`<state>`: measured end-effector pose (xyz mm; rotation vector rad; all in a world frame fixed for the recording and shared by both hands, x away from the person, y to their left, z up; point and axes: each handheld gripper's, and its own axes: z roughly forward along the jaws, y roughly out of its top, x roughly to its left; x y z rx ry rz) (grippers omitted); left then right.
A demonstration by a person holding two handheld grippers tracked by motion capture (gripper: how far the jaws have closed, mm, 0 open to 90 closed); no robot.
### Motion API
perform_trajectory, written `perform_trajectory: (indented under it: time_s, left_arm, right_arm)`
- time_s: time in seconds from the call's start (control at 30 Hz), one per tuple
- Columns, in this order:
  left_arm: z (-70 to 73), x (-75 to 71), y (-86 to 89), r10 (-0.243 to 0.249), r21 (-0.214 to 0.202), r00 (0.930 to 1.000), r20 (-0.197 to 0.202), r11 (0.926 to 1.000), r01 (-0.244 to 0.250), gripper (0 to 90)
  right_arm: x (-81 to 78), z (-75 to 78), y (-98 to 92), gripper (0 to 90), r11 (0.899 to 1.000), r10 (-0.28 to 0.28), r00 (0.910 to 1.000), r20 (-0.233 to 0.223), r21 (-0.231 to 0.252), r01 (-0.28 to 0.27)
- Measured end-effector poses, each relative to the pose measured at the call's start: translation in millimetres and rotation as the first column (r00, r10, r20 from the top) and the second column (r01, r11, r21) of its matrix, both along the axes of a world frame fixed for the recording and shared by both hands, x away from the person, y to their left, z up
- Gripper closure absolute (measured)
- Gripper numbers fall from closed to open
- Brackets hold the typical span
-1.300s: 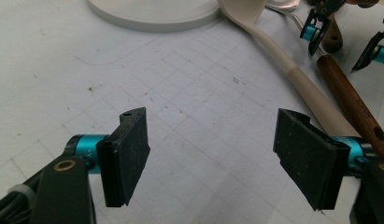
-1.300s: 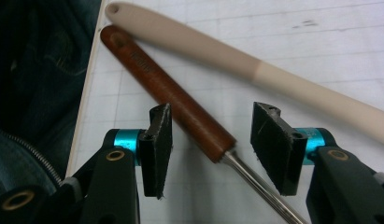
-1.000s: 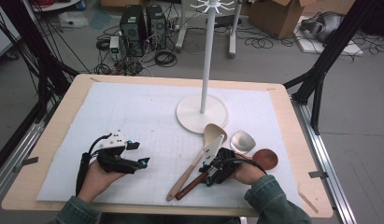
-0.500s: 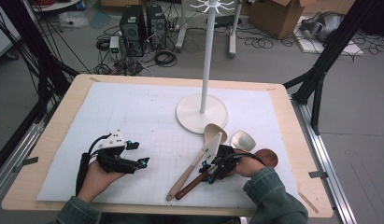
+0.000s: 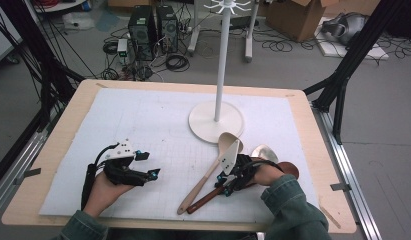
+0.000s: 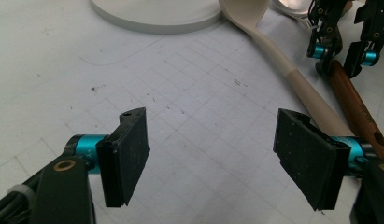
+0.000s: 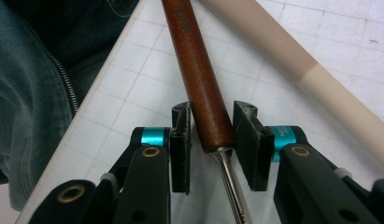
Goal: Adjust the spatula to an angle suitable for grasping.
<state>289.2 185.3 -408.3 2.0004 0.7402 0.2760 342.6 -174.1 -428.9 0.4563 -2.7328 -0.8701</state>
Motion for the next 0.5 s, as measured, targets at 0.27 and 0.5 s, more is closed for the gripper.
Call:
perform_trajectory:
  time_s: [0.27, 0.5]
  left_arm:
    - [-0.1, 0.2, -0.3, -0.003, -0.001, 1.0, 0.0, 1.0, 0.003, 26.8]
    - [-0.6, 0.3, -0.8, -0.001, -0.001, 1.0, -0.003, 1.0, 0.001, 26.8]
  right_arm:
    - [0.5, -1.6, -0.9, 72.2, 0.999, 0.051, 0.998, -0.038, 0.021, -0.05]
    - [1.7, -0.9, -2.6, 72.7, 0.996, 0.069, 0.9958, -0.06, 0.054, -0.065]
